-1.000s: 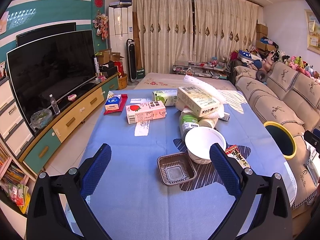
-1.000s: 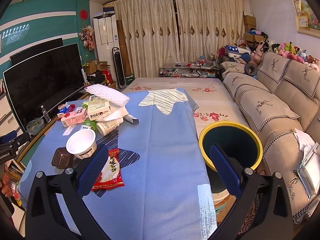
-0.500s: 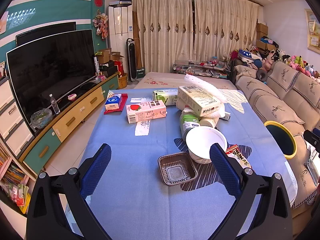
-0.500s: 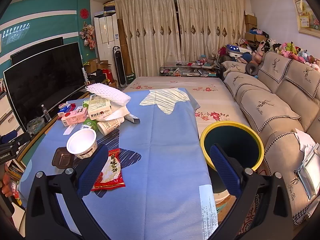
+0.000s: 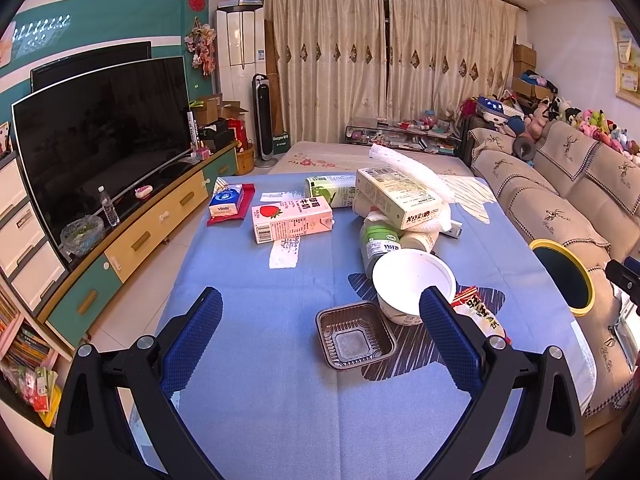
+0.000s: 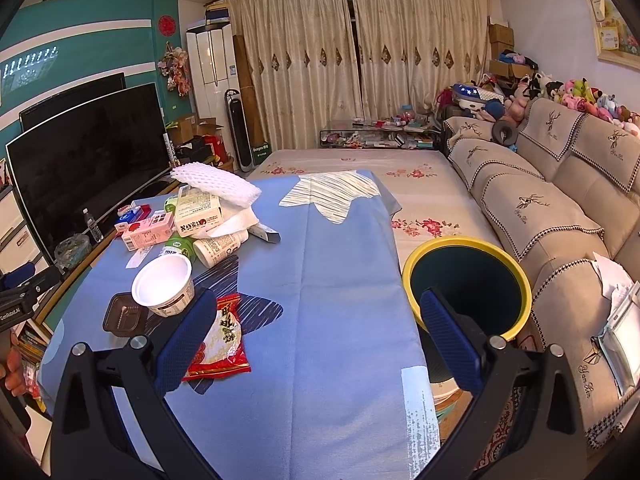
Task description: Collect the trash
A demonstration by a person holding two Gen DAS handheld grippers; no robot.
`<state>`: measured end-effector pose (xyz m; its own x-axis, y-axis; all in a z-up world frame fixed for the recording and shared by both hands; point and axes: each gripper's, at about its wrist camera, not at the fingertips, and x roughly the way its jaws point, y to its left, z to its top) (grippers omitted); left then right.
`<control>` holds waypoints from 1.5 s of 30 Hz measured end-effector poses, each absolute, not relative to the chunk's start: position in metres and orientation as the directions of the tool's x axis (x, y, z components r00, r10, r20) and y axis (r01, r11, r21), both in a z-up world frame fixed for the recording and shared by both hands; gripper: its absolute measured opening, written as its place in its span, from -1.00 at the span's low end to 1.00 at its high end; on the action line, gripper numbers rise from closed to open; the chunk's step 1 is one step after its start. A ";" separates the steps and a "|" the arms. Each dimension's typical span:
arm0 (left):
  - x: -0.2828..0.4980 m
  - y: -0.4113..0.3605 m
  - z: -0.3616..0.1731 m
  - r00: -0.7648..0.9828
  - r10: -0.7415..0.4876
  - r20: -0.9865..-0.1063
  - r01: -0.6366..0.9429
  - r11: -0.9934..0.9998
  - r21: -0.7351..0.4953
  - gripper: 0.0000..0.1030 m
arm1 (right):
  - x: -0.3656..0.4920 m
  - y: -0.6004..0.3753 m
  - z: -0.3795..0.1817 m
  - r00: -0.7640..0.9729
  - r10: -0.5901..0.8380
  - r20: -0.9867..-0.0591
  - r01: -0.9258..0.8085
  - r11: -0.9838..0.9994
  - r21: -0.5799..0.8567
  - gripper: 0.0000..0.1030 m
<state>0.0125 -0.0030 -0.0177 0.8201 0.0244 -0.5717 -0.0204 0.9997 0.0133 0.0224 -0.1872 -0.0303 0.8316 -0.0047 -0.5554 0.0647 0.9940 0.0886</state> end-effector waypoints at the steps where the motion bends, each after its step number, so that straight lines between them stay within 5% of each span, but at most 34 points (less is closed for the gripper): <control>1: 0.013 -0.003 -0.019 0.820 0.024 -0.572 -0.020 1.000 0.012 0.89 | 0.022 -0.187 -0.030 0.831 -0.005 -0.557 0.065 0.994 0.089 0.88; 38: 0.033 0.013 -0.029 0.801 0.048 -0.597 -0.052 0.999 0.011 0.89 | 0.069 -0.163 -0.034 0.797 0.045 -0.602 0.002 0.997 0.078 0.88; 45: 0.042 0.029 -0.038 0.785 0.070 -0.616 -0.085 0.996 0.004 0.89 | 0.115 -0.122 -0.045 0.741 0.191 -0.644 -0.130 0.981 0.142 0.18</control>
